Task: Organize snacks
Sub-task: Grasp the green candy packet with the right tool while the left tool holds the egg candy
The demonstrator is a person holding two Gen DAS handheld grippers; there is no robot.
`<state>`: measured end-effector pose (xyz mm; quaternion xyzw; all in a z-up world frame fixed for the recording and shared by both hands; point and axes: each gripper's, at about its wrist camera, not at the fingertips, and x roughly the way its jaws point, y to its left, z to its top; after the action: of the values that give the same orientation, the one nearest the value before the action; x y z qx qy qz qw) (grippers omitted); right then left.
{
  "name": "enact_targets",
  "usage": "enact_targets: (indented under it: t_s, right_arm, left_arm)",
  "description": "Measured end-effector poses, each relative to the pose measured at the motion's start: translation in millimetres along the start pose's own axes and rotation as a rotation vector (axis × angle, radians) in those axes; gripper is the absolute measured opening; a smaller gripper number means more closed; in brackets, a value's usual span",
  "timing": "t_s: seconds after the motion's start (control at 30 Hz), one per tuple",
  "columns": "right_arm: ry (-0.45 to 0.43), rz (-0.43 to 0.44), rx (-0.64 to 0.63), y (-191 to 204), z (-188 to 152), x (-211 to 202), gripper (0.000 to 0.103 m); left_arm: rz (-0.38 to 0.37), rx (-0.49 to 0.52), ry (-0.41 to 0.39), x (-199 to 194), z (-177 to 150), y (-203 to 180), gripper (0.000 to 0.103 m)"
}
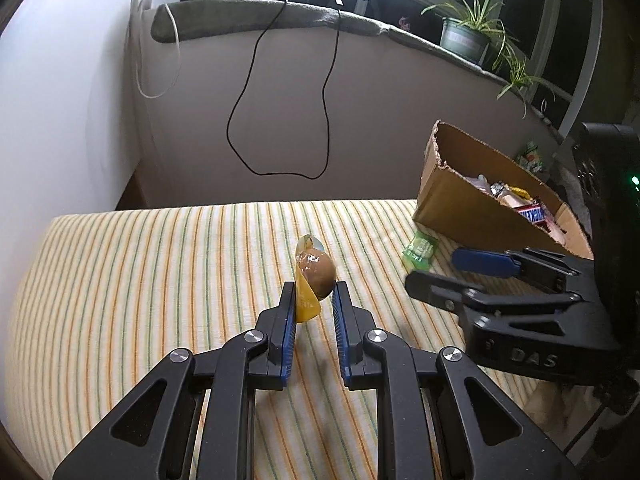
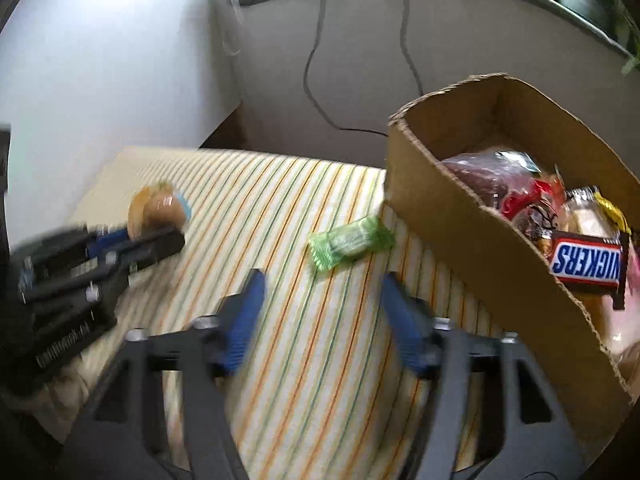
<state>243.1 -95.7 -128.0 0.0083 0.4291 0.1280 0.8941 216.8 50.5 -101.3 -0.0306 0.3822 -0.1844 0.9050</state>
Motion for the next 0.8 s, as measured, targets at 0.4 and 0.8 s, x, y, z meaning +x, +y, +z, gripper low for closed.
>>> enact_targets:
  t_s: [0.4,0.8]
  right_arm:
    - [-0.008,-0.027,-0.054,25,8,22,0.064]
    - [0.01,-0.069,-0.08,31,19,32,0.045]
  left_arm:
    - [-0.084,-0.058,-0.061,-15,-2,15,0.016]
    - [-0.048,-0.063,-0.057,-16,1,17,0.016]
